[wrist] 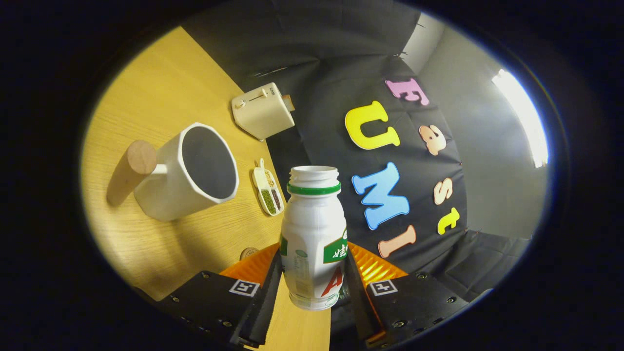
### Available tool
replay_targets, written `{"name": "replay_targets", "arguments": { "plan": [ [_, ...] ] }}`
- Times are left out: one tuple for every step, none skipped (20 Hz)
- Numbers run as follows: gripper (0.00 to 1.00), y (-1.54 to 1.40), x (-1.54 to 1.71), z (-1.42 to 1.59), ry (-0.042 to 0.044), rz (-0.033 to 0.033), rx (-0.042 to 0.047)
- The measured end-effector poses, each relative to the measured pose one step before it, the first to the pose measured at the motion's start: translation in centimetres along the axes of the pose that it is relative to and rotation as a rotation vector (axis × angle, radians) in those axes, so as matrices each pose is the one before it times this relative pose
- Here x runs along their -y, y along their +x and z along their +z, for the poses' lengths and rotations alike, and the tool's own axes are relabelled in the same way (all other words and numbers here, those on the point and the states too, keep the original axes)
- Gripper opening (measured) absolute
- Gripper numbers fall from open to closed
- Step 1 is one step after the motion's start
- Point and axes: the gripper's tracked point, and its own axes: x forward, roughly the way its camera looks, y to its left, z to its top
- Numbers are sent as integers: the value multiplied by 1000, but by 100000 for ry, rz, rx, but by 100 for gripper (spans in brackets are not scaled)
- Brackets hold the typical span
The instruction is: Take the bottle from table, then pour the juice into the cup, finally place the bottle on the coaster
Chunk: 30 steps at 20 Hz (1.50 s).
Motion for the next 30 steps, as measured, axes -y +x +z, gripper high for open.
{"name": "replay_targets", "arguments": {
  "plan": [
    [67, 328, -259, 223, -2389, 88, 209],
    [67, 102, -295, 191, -2554, 247, 189],
    [67, -153, -186, 116, -1791, 152, 243],
    [67, -100, -134, 203, -1615, -120, 475],
    [67, -39, -14, 135, -1856, -647, 492],
    [67, -149, 68, 125, -2245, -933, 547],
    [67, 83, 28, 111, -1860, -688, 438],
    [67, 71, 0, 105, -1942, -397, 200],
    [67, 29, -33, 62, -1171, -54, 201],
    [67, 18, -187, 23, -1117, 56, 65],
    [67, -47, -68, 59, -848, 42, 141],
    [67, 83, 46, -78, -1154, -88, 75],
    [67, 53, 46, 58, -1389, -331, 131],
    [67, 84, 59, -177, -1408, -157, 67],
    [67, 35, -56, 93, -986, -104, 16],
    [67, -71, 17, 64, -940, -67, 212],
    [67, 78, 5, -13, -1175, -174, 307],
    [67, -48, 133, 100, -1190, -638, 335],
    [67, 58, 46, 52, -1337, -606, 390],
    [67, 14, -8, -55, -1108, -456, 267],
    [67, 65, -2, 69, -1228, -458, 136],
    [67, 9, 4, 10, -1024, -165, 5],
    [67, 63, 4, -59, -801, 132, 135],
    [67, -128, -33, 34, -518, 69, 217],
    [67, 9, 50, -10, -289, -128, 165],
    [67, -4, 112, -15, -629, -398, 214],
    [67, 68, -15, 77, -853, -619, 122],
    [67, -71, 73, 76, -1315, -732, 120],
    [67, 15, 56, 56, -1127, -647, 116],
    [67, -78, -17, -72, -853, -183, 80]
  ]
}}
